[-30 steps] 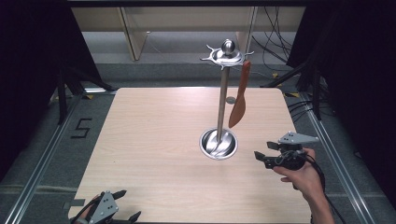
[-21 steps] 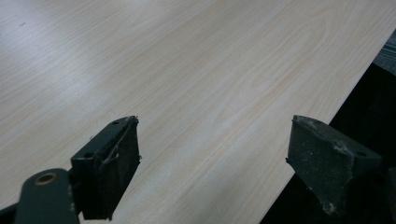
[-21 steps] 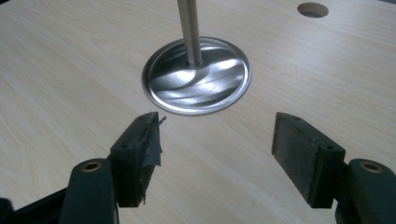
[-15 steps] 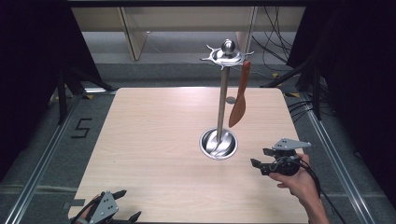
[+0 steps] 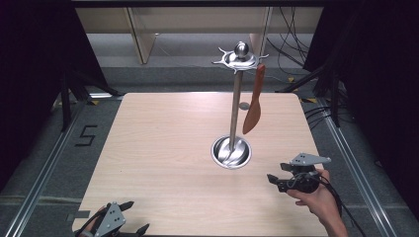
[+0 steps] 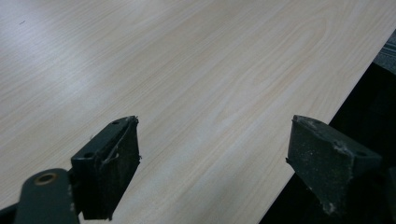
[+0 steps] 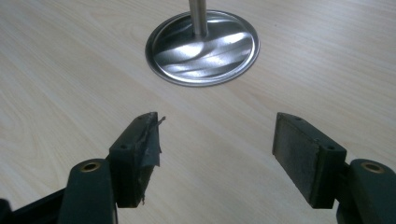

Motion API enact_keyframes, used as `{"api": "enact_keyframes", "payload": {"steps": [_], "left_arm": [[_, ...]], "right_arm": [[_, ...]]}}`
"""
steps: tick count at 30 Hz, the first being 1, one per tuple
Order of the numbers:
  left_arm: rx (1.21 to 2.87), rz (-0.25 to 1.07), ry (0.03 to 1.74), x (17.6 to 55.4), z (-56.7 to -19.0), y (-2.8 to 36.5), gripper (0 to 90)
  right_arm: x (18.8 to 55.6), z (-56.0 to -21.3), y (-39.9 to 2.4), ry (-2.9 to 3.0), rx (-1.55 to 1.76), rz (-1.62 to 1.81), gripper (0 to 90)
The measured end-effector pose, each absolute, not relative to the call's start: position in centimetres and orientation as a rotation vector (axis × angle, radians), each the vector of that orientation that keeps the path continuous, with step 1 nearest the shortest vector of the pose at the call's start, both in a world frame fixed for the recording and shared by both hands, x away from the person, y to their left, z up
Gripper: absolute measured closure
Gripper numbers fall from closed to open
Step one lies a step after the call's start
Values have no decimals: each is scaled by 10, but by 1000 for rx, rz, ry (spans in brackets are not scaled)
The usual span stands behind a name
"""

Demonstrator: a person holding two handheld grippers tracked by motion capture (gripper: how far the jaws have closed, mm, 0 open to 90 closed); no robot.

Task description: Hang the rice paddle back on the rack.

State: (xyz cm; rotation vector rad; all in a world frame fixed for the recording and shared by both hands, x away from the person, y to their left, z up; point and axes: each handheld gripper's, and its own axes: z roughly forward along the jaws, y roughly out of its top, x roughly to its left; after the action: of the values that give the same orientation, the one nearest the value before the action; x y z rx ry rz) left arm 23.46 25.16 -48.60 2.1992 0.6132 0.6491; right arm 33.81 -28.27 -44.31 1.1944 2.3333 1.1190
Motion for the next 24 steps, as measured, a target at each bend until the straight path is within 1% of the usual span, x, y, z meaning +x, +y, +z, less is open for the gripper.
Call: {"api": "enact_keyframes", "payload": {"steps": [9, 14, 19, 20, 22, 24], "left_arm": [[2224, 646, 599, 235, -485, 252, 161], [2196, 665, 616, 235, -487, 251, 162], [2191, 653, 613, 235, -487, 251, 162], [2191, 653, 614, 235, -487, 251, 162], [2194, 655, 611, 235, -487, 251, 162], [2197, 651, 614, 235, -487, 251, 161]], "right_arm": [[330, -449, -282, 2346, 1205, 1113, 324], [325, -454, -282, 2350, 1219, 1097, 322], [318, -461, -282, 2372, 1232, 1081, 317], [320, -463, -285, 2388, 1173, 1074, 315], [315, -463, -284, 2374, 1240, 1073, 307], [314, -465, -285, 2363, 1238, 1084, 297]]}}
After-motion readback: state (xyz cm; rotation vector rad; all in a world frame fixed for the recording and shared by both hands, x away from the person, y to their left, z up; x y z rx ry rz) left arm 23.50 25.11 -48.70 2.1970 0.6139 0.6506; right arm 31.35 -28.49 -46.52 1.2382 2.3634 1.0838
